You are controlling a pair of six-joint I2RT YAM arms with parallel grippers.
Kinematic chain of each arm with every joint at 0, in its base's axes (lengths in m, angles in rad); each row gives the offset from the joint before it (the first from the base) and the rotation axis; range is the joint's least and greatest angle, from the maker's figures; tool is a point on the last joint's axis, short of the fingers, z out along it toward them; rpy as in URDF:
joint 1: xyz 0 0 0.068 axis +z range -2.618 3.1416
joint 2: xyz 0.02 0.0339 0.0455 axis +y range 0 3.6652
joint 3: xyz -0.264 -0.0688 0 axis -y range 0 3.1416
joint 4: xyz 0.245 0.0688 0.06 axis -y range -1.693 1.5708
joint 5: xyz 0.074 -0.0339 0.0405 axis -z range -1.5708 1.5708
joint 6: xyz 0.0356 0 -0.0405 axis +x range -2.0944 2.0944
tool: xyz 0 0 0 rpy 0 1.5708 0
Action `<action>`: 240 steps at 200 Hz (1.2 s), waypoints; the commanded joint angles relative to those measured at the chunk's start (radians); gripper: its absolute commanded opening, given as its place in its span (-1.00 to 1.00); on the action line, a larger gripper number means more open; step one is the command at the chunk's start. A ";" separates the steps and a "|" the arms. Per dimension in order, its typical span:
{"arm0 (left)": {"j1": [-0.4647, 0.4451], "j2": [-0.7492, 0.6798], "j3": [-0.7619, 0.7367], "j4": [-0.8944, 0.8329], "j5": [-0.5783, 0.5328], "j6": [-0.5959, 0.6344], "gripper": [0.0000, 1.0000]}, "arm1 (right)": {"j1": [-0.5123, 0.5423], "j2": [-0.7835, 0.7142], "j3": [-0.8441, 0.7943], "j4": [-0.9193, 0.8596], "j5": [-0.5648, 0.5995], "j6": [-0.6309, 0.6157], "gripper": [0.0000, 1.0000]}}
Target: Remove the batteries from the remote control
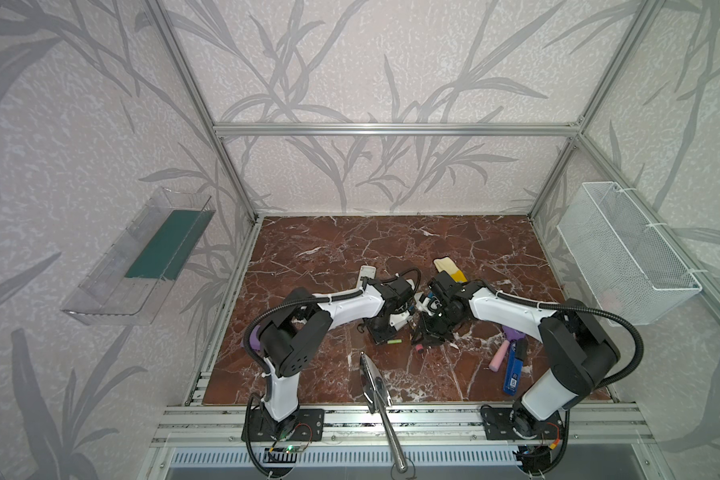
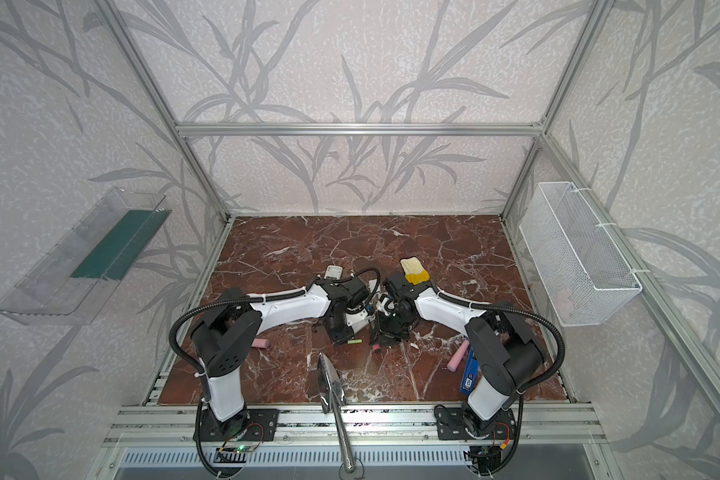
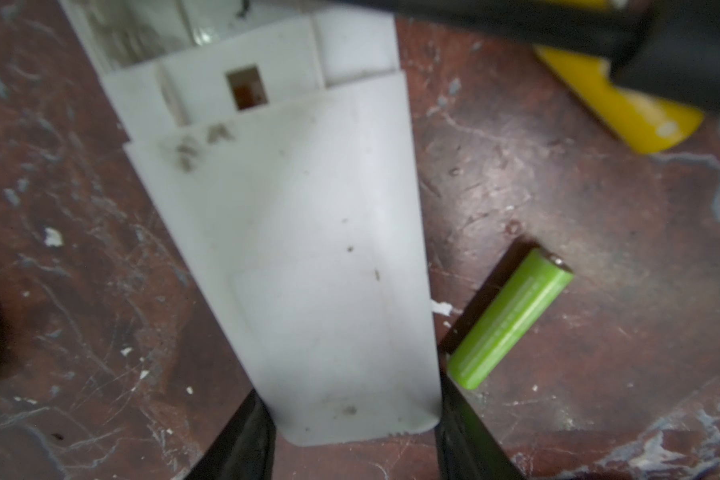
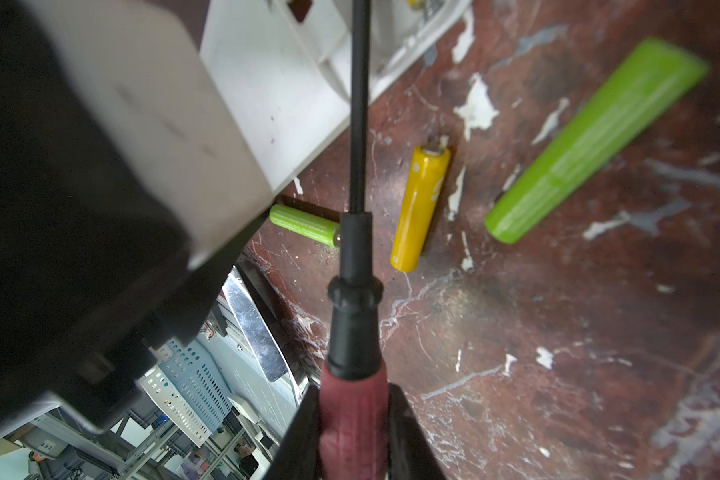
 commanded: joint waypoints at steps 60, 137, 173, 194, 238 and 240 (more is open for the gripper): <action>-0.009 0.096 -0.050 -0.031 -0.063 0.023 0.04 | -0.002 -0.037 -0.101 0.147 0.064 0.061 -1.00; -0.008 0.103 -0.038 -0.053 -0.065 0.020 0.04 | 0.012 -0.070 -0.191 0.268 0.075 0.088 -1.00; -0.008 0.107 -0.037 -0.061 -0.062 0.024 0.04 | 0.018 -0.087 -0.218 0.324 0.073 0.096 -1.00; -0.008 0.106 -0.038 -0.063 -0.062 0.024 0.04 | 0.021 -0.097 -0.231 0.347 0.080 0.100 -1.00; -0.007 0.108 -0.038 -0.070 -0.062 0.029 0.04 | 0.030 -0.098 -0.257 0.377 0.082 0.099 -1.00; -0.007 0.108 -0.038 -0.070 -0.062 0.029 0.04 | 0.031 -0.099 -0.256 0.376 0.083 0.096 -1.00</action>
